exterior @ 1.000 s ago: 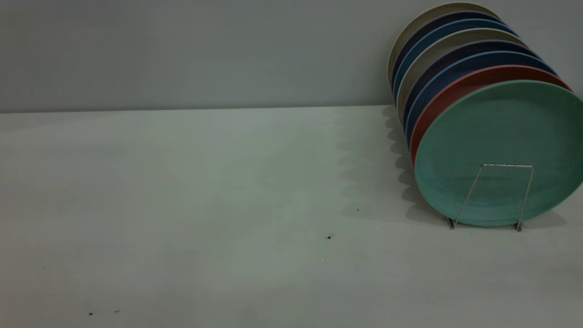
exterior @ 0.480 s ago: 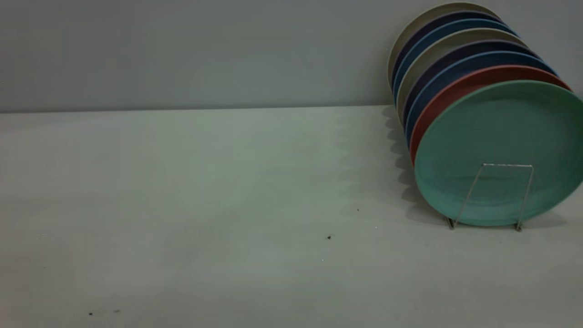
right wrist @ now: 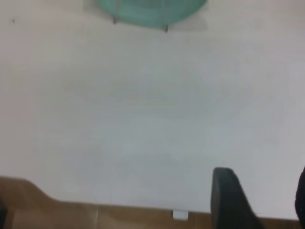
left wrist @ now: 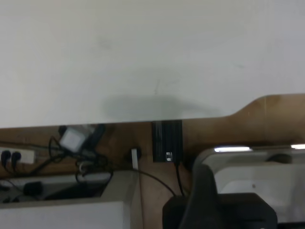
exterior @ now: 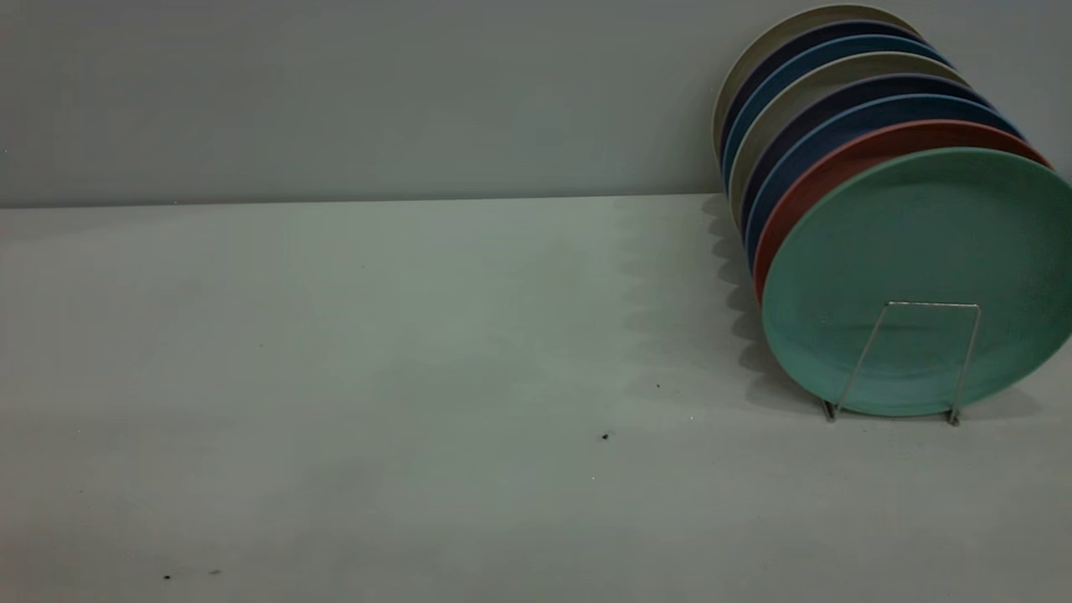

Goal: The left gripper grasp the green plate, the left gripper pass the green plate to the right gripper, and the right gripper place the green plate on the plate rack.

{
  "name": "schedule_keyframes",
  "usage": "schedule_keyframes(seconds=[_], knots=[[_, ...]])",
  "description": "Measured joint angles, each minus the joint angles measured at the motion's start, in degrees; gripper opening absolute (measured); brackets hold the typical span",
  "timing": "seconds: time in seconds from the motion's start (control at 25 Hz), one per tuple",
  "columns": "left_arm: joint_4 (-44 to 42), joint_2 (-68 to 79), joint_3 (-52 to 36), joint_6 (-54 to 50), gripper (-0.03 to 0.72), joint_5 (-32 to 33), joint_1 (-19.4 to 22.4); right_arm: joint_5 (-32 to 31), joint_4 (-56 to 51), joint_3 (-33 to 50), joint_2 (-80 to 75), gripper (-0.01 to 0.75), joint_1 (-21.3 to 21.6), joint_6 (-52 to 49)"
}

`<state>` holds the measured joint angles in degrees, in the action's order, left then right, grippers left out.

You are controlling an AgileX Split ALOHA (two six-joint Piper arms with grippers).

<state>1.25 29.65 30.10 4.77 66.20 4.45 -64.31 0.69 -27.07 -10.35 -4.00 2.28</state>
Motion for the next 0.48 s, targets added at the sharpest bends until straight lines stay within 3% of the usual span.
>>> schedule_keyframes(seconds=[0.48], knots=[[0.0, -17.77, -2.25, 0.06, 0.568, -2.11, -0.74, -0.19, 0.0, 0.0, 4.24, 0.353, 0.0, -0.22]])
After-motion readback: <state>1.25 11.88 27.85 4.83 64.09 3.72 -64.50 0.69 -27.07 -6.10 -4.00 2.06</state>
